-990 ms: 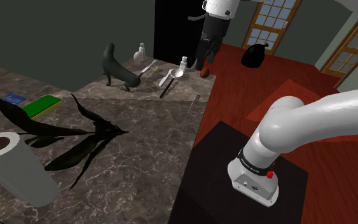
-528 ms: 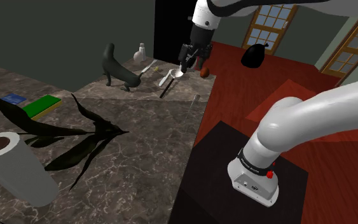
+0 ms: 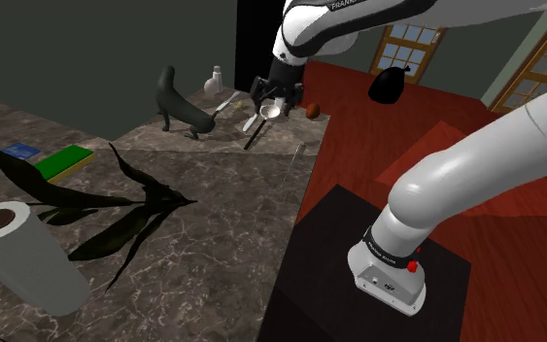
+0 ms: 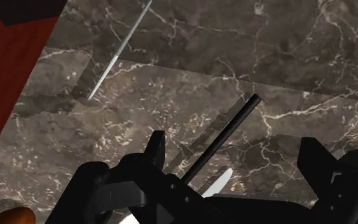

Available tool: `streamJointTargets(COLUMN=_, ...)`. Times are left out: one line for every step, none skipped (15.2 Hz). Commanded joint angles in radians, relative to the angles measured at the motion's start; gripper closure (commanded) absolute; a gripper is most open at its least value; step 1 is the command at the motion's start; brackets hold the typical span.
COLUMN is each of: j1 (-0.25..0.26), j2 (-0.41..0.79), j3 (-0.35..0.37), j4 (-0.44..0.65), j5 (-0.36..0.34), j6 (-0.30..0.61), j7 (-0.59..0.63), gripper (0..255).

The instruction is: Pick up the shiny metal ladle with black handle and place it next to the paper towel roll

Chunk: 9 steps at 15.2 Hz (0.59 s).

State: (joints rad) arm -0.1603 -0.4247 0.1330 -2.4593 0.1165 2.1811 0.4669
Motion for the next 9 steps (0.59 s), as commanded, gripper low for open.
streamJointTargets(j1=-0.033, j2=0.069, j3=0.009, j4=0.019, j5=-0.003, j6=0.071, j7=0.088, gripper=0)
streamJointTargets(j1=-0.048, j2=0.100, j3=0.014, j4=0.027, j5=-0.007, j6=0.104, j7=0.131, gripper=0)
streamJointTargets(j1=-0.062, j2=0.132, j3=0.018, j4=0.034, j5=-0.011, j6=0.137, j7=0.174, gripper=0)
streamJointTargets(j1=-0.077, j2=0.163, j3=0.021, j4=0.043, j5=-0.016, j6=0.168, j7=0.218, gripper=0)
streamJointTargets(j1=-0.091, j2=0.194, j3=0.024, j4=0.051, j5=-0.022, j6=0.199, j7=0.263, gripper=0)
streamJointTargets(j1=-0.104, j2=0.224, j3=0.025, j4=0.061, j5=-0.030, j6=0.228, j7=0.308, gripper=0)
streamJointTargets(j1=-0.118, j2=0.255, j3=0.026, j4=0.070, j5=-0.038, j6=0.257, j7=0.353, gripper=0)
streamJointTargets(j1=-0.131, j2=0.285, j3=0.025, j4=0.080, j5=-0.048, j6=0.285, j7=0.399, gripper=0)
streamJointTargets(j1=-0.143, j2=0.314, j3=0.024, j4=0.089, j5=-0.058, j6=0.312, j7=0.445, gripper=0)
